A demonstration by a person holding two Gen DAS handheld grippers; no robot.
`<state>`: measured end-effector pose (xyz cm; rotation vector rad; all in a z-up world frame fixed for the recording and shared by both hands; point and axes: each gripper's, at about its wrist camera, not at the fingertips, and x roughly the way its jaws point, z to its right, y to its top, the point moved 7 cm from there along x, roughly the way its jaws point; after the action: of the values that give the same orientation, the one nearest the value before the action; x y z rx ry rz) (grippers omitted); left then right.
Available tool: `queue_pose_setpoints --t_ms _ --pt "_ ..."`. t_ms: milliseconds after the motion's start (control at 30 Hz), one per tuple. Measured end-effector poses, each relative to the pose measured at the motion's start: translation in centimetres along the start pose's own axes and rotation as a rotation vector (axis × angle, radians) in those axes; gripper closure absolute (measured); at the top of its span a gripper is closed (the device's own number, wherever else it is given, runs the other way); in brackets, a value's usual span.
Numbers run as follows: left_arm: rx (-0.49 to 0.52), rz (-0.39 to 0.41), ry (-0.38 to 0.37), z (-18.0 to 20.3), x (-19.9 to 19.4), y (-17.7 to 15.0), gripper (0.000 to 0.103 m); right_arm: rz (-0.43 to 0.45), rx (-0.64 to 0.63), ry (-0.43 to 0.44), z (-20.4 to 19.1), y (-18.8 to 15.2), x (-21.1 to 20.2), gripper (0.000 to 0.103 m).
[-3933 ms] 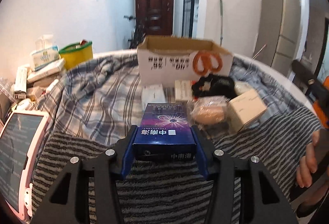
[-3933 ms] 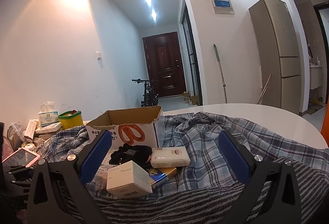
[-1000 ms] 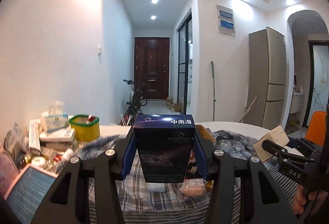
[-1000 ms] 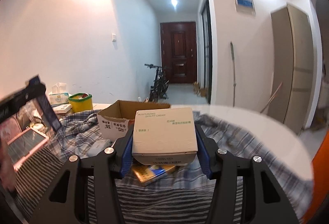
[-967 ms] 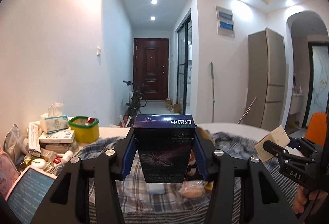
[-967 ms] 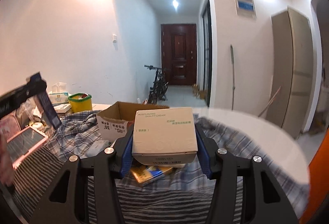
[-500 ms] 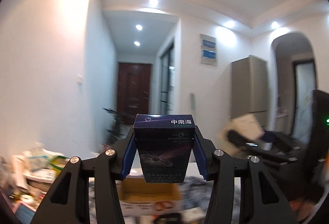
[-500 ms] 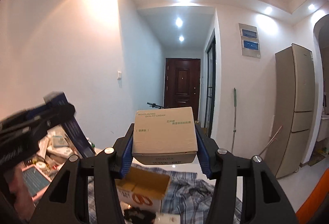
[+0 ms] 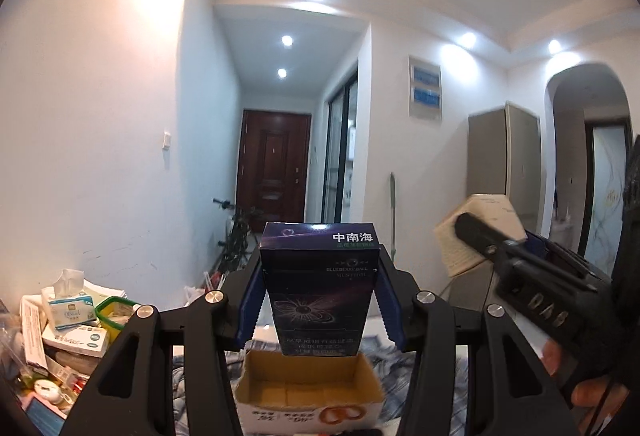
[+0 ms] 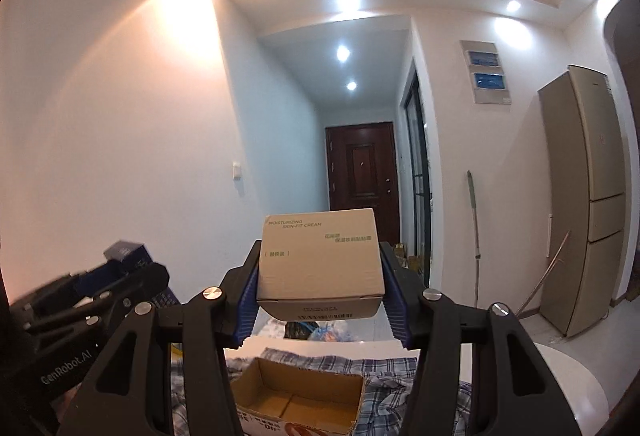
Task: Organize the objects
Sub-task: 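Lift the dark blue box with the left gripper while the right gripper lifts the white box, then carry both boxes over the cardboard box and open the left gripper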
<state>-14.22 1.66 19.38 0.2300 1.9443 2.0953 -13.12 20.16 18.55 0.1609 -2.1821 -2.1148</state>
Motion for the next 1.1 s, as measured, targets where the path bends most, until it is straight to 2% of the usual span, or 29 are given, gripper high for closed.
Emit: queue_pose_setpoints --t_ms 200,367,467,567,667,800,900,1000,1100 --pt "-0.006 -0.035 0.052 -1.0 2.6 -1.0 0.050 -0.056 -0.011 0.013 0.1 -1.4 2.8 0.051" --pt "-0.022 -0.114 0.089 -2.3 5.7 -3.3 0.050 -0.096 0.013 -0.012 1.3 -2.4 4.0 0.051" --pt "-0.043 -0.192 0.067 -2.8 7.8 -4.9 0.050 -0.124 0.011 -0.041 1.9 -3.2 5.1 0.051" --pt "-0.058 -0.233 0.054 -3.2 9.0 -6.0 0.050 -0.158 0.022 -0.047 2.2 -4.3 6.1 0.051" --pt "-0.098 -0.270 0.001 -3.4 9.8 -6.6 0.050 -0.183 0.042 -0.033 2.5 -5.6 7.1 0.051" --pt "-0.066 -0.300 0.014 -3.4 11.5 -7.4 0.050 -0.286 0.054 -0.014 2.8 -7.8 9.0 0.051" --pt "-0.063 -0.393 0.002 -3.6 13.7 -9.3 0.050 -0.369 0.070 0.019 2.5 -10.1 9.8 0.051" --pt "-0.060 -0.456 0.039 -3.9 15.6 -11.4 0.050 -0.446 0.125 0.068 2.4 -12.3 10.8 0.051" --pt "-0.071 -0.512 0.066 -4.8 17.6 -13.8 0.050 -0.494 0.118 0.071 2.1 -14.1 11.9 0.051"
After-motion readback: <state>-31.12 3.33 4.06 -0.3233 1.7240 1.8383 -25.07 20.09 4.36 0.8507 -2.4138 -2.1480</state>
